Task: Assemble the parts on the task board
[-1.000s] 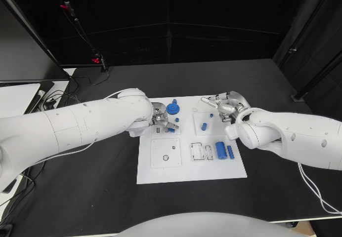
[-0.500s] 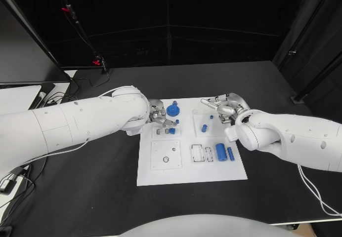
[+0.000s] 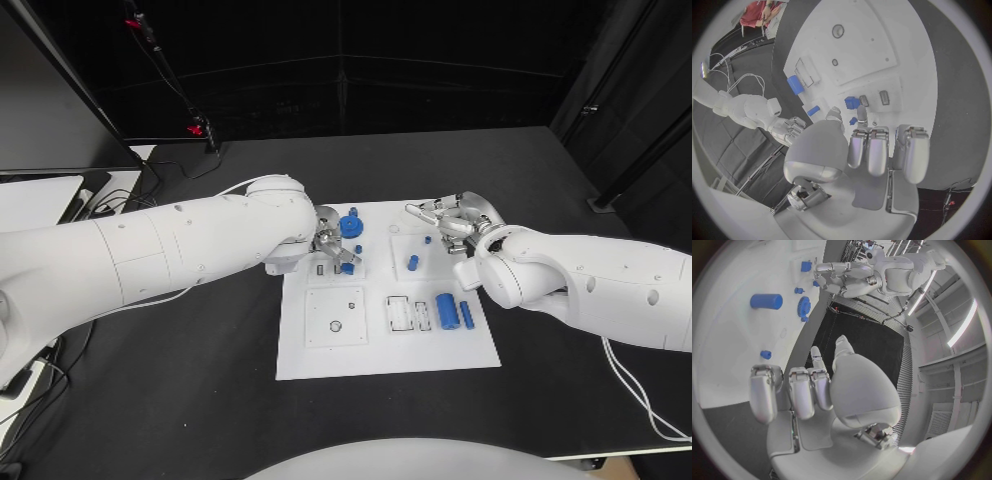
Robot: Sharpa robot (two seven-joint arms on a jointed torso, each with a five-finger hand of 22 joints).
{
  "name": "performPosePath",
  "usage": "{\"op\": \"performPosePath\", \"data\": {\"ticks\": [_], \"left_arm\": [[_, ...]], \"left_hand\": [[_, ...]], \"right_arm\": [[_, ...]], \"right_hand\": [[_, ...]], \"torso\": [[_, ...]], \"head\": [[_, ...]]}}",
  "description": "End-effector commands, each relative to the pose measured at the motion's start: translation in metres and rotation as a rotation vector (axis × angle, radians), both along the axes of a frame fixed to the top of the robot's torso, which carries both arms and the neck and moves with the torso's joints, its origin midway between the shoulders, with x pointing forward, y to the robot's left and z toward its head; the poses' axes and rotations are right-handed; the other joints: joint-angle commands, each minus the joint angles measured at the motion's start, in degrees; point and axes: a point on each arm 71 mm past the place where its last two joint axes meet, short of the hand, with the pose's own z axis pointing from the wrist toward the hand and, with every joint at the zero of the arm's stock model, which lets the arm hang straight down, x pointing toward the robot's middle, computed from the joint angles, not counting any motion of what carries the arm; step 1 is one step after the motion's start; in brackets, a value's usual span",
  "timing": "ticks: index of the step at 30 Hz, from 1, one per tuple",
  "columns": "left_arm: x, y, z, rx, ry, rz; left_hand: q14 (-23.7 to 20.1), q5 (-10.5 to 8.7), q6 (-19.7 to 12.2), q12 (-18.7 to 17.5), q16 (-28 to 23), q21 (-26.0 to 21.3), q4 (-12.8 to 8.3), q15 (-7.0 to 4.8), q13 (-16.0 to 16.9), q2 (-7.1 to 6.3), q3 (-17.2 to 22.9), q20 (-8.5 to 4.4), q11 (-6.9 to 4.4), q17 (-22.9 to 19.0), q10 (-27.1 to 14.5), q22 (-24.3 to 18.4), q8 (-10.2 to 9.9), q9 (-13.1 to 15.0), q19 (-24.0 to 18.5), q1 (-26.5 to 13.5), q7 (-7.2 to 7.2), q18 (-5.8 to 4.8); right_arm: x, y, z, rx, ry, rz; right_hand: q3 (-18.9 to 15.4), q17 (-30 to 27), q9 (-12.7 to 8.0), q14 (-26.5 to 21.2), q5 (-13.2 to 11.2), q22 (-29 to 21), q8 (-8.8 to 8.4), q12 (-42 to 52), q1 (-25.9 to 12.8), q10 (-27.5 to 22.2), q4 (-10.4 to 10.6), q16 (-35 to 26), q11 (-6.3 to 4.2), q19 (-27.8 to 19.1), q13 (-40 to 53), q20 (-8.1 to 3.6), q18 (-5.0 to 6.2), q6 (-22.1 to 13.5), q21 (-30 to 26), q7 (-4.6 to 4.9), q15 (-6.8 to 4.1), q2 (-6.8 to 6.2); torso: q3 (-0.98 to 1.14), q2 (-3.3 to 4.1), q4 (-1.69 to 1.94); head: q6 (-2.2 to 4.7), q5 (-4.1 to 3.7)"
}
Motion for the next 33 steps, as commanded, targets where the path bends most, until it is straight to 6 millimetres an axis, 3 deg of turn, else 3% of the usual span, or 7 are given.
{"op": "performPosePath", "data": {"ticks": [1,14,33], "left_arm": [[0.001,0.003,-0.001,0.083,0.012,0.008],[0.001,-0.001,-0.002,0.091,-0.01,0.015],[0.001,-0.01,-0.007,0.083,-0.006,0.003]], "left_hand": [[6.0,0.96,-0.5,0.2,0.0,0.2,0.0,0.66,15.1,-0.39,-0.4,0.35,0.45,15.1,5.9,15.1,-0.5,-0.3,6.0,0.3,0.16,-0.37],[6.0,4.01,-0.4,0.2,0.0,0.2,-0.1,0.92,15.1,-0.65,-0.6,0.63,0.58,15.1,5.9,15.1,-1.2,-0.9,6.0,0.7,0.26,-0.37],[6.0,4.39,-0.4,0.2,0.0,0.2,-0.1,0.94,15.1,-0.09,-0.1,0.68,0.6,15.1,5.9,15.1,-1.3,-1.1,6.0,1.6,0.27,-0.37]], "right_arm": [[0.0,0.001,0.001,0.0,-0.007,0.001],[0.0,0.002,0.001,0.001,-0.007,0.002],[0.0,0.003,0.001,0.002,-0.009,0.003]], "right_hand": [[-0.2,15.1,-0.1,6.0,0.2,12.9,0.34,0.2,-0.2,6.1,0.0,0.1,0.38,2.5,15.1,0.36,0.93,0.3,-0.3,0.06,0.43,0.49],[-0.2,15.1,-0.1,6.0,0.2,12.9,0.34,0.2,-0.2,6.1,0.0,0.1,0.38,2.5,15.1,0.36,0.93,0.3,-0.3,0.06,0.43,0.49],[-0.2,15.1,-0.1,6.0,0.2,12.9,0.34,0.2,-0.2,6.1,0.0,0.1,0.38,2.5,15.1,0.36,0.93,0.3,-0.3,0.06,0.43,0.49]], "torso": [[0.0,0.01,0.05],[-0.01,-0.03,0.02],[0.0,-0.01,0.04]], "head": [[-0.02,0.01],[-0.2,0.0],[-0.44,-0.08]]}}
